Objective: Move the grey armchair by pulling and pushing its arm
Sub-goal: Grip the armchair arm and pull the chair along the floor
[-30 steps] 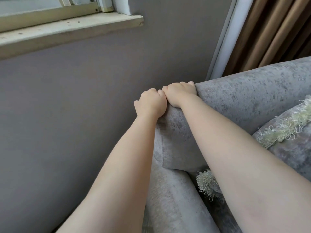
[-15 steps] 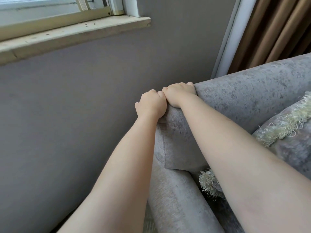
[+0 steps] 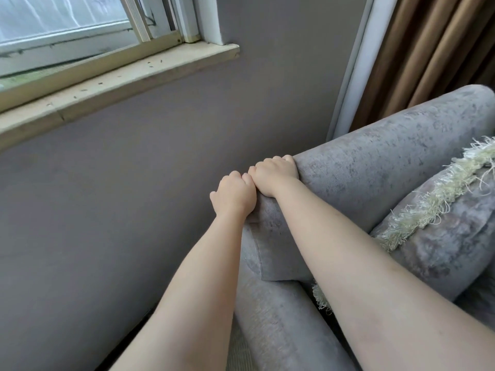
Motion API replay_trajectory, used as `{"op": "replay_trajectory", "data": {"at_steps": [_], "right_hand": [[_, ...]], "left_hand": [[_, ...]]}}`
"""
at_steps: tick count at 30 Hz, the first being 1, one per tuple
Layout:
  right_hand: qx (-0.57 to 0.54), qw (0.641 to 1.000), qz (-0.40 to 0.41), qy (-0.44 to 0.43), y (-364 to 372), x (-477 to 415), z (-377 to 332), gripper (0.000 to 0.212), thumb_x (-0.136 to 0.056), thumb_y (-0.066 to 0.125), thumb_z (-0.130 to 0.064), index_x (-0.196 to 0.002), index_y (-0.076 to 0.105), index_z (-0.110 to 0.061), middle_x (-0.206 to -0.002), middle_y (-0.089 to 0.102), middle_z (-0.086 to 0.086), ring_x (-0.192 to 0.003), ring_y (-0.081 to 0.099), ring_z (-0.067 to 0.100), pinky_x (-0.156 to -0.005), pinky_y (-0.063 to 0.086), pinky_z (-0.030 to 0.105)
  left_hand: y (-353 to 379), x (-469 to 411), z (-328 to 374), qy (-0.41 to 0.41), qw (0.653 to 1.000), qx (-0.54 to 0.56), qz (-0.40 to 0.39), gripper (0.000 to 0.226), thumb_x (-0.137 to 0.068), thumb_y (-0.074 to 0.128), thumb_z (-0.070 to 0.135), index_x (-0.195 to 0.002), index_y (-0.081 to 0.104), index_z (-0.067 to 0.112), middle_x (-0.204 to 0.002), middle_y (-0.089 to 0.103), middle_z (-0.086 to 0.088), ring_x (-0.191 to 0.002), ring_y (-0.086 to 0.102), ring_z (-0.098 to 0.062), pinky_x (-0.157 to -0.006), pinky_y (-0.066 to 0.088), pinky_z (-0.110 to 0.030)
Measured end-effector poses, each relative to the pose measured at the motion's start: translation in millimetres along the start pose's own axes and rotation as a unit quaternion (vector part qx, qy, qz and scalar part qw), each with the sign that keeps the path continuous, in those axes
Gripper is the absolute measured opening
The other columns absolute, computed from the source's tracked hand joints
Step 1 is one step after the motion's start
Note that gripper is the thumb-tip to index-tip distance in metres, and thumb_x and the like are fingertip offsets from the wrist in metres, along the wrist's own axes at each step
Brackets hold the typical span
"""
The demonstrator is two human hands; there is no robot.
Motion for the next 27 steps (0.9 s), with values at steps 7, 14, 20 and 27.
{"op": "replay_trajectory", "data": {"at_steps": [7,14,20,27], "right_hand": [[-0.037,0.998,0.038,0.032,6.8,-6.0,-4.9,0.044,-0.095,0.024,-0.031,-0.093,0.066,-0.019,-0.102,0.063,0.0,-0.104,0.049,0.02,-0.093,0.027,0.036],[-0.113,0.988,0.069,0.075,6.5,-2.3,-4.3,0.041,-0.094,0.031,-0.031,-0.092,0.068,-0.013,-0.098,0.064,0.003,-0.102,0.05,0.023,-0.106,0.02,0.036],[-0.117,0.983,0.067,0.125,6.7,-1.0,-1.5,0.045,-0.092,0.034,-0.039,-0.11,0.065,-0.012,-0.119,0.058,0.005,-0.127,0.035,0.024,-0.115,-0.002,0.045],[-0.1,0.985,0.063,0.129,0.6,-0.4,0.0,0.042,-0.091,0.036,-0.039,-0.101,0.068,-0.013,-0.109,0.063,0.004,-0.115,0.043,0.022,-0.115,0.004,0.042]], "left_hand": [[3.4,-11.1,-9.2,0.015,1.0,-0.007,0.016,0.031,-0.092,0.027,0.026,-0.063,0.032,0.017,-0.077,0.051,-0.002,-0.074,0.045,-0.025,-0.076,0.034,-0.039],[9.5,-17.5,-16.3,0.035,0.998,-0.048,0.03,0.033,-0.094,0.026,0.027,-0.07,0.042,0.012,-0.078,0.054,-0.005,-0.07,0.048,-0.027,-0.07,0.032,-0.037],[8.0,-17.6,-10.8,0.038,0.997,-0.073,0.007,0.032,-0.096,0.024,0.028,-0.08,0.047,0.011,-0.083,0.054,-0.004,-0.073,0.049,-0.028,-0.073,0.033,-0.038],[3.0,-19.8,-7.0,0.056,0.991,-0.106,-0.063,0.035,-0.097,0.021,0.032,-0.089,0.049,0.012,-0.089,0.053,-0.001,-0.079,0.051,-0.025,-0.073,0.03,-0.035]]}}
Point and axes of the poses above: each hand's wrist, its own x-axis away from the middle knuckle, its own y-axis out of the palm, z = x × y, the point moved 3 cm from there along -x, towards the middle knuckle
